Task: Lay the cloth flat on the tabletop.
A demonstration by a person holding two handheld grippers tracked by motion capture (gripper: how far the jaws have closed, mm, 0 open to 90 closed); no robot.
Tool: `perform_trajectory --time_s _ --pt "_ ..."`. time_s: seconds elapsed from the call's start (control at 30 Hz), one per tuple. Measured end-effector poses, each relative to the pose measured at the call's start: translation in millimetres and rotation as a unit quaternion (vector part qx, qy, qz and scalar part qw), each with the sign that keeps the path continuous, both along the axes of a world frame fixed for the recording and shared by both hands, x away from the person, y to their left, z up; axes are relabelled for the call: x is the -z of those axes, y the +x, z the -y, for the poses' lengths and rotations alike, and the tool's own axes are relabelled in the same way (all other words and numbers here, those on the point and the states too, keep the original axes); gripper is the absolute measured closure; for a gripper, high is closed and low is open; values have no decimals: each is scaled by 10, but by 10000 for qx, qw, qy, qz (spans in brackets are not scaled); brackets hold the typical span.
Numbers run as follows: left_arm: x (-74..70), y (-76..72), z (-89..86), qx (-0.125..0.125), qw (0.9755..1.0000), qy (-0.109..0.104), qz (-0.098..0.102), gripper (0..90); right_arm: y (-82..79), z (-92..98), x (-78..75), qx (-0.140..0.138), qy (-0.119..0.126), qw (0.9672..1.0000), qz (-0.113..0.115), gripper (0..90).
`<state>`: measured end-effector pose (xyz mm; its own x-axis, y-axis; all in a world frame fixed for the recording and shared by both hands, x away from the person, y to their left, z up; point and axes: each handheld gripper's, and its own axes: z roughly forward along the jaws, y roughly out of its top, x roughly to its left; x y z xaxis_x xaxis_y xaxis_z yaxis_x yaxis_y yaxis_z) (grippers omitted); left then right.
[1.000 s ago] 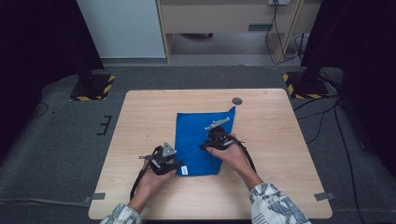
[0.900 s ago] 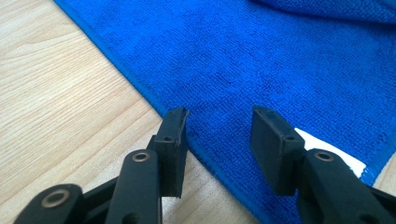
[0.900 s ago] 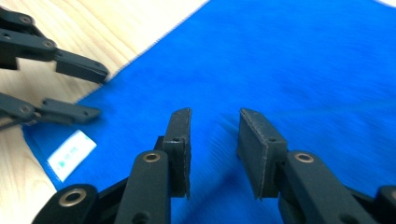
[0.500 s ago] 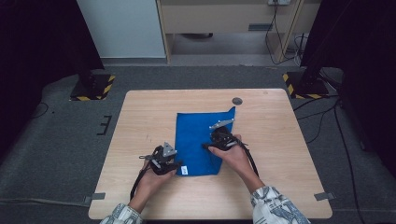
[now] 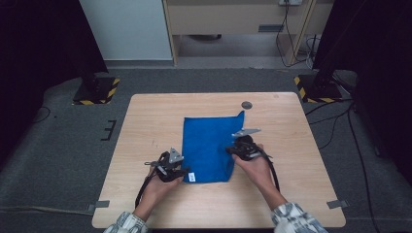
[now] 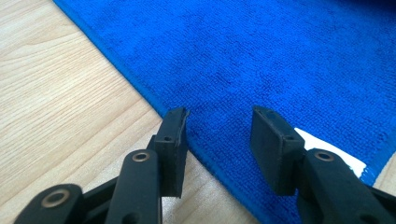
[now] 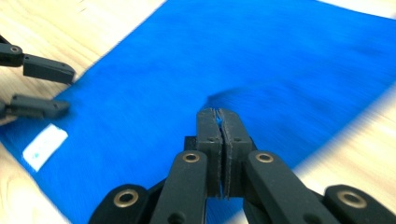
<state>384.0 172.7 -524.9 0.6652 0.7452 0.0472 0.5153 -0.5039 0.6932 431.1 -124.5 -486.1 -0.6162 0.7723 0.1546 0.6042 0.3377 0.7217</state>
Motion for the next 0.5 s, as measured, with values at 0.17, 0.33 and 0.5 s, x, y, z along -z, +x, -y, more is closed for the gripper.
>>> perform_trajectory --time_s 0.17,0.33,0.5 --pt "-2 6 1 11 10000 5 -15 558 -335 574 35 616 137 9978 186 885" --pt "5 0 30 75 10000 -47 -16 555 -563 905 114 999 103 9948 145 876" --pt "-8 -20 35 128 9999 56 -1 557 -711 881 141 931 -5 9956 48 871"
